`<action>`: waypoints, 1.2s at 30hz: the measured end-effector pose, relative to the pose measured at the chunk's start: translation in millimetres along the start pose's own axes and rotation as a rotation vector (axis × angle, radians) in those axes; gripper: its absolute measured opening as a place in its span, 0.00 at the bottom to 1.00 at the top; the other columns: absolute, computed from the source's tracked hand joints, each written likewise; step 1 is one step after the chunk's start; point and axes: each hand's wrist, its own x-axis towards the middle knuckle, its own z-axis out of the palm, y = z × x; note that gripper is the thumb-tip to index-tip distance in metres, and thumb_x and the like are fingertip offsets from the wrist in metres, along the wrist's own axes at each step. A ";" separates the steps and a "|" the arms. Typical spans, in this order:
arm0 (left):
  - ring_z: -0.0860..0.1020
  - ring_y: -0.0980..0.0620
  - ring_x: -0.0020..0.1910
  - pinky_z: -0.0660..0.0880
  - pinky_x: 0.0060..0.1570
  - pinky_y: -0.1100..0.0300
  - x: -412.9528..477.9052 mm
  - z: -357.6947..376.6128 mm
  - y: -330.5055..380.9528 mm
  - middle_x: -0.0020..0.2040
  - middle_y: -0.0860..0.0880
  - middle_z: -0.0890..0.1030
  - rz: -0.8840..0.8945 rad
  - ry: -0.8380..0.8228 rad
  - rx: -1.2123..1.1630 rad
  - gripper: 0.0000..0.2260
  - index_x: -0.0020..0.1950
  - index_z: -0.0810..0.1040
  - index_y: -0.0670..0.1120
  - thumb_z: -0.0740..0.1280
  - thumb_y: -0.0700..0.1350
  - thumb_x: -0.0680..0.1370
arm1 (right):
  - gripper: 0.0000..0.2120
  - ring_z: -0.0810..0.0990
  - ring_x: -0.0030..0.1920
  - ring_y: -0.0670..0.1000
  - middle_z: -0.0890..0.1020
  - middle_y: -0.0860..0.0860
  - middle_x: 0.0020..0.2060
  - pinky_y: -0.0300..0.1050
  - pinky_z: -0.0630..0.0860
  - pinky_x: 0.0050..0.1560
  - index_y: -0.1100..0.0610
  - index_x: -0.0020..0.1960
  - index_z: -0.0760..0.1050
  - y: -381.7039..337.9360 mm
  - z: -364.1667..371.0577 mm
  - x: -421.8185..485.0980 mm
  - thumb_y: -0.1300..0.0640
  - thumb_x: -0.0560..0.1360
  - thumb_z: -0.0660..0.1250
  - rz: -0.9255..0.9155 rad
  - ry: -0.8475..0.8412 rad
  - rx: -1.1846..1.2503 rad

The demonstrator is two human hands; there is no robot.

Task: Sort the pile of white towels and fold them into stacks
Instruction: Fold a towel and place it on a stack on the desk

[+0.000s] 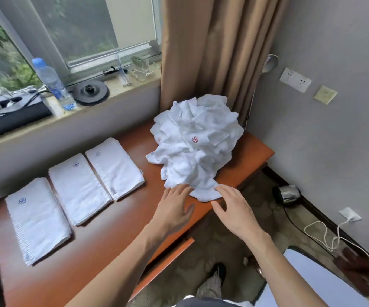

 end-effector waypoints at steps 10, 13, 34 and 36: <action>0.67 0.50 0.76 0.62 0.77 0.52 148.5 8.1 77.3 0.77 0.51 0.71 -0.002 0.048 0.031 0.22 0.76 0.71 0.50 0.65 0.52 0.83 | 0.21 0.67 0.75 0.44 0.72 0.42 0.72 0.41 0.63 0.72 0.47 0.75 0.70 95.8 -81.9 104.1 0.48 0.83 0.65 -0.048 0.013 0.043; 0.66 0.49 0.77 0.62 0.76 0.53 181.6 6.7 76.7 0.77 0.51 0.70 -0.022 0.047 0.060 0.22 0.76 0.71 0.50 0.65 0.51 0.82 | 0.19 0.68 0.72 0.45 0.73 0.41 0.70 0.45 0.67 0.73 0.46 0.73 0.71 101.7 -97.1 141.4 0.48 0.83 0.64 -0.085 0.005 0.031; 0.77 0.40 0.51 0.77 0.41 0.51 307.4 23.3 11.2 0.70 0.36 0.73 -0.112 0.234 0.185 0.14 0.44 0.72 0.44 0.77 0.36 0.69 | 0.22 0.66 0.65 0.50 0.72 0.45 0.59 0.48 0.68 0.69 0.46 0.69 0.75 104.6 -62.4 315.5 0.47 0.76 0.70 -0.171 -0.374 -0.138; 0.76 0.40 0.56 0.77 0.48 0.50 310.5 20.2 12.8 0.70 0.38 0.73 -0.076 0.302 0.187 0.15 0.47 0.71 0.45 0.77 0.38 0.72 | 0.17 0.68 0.63 0.50 0.72 0.44 0.55 0.47 0.69 0.67 0.45 0.64 0.77 107.4 -65.1 324.3 0.46 0.75 0.69 -0.213 -0.339 -0.154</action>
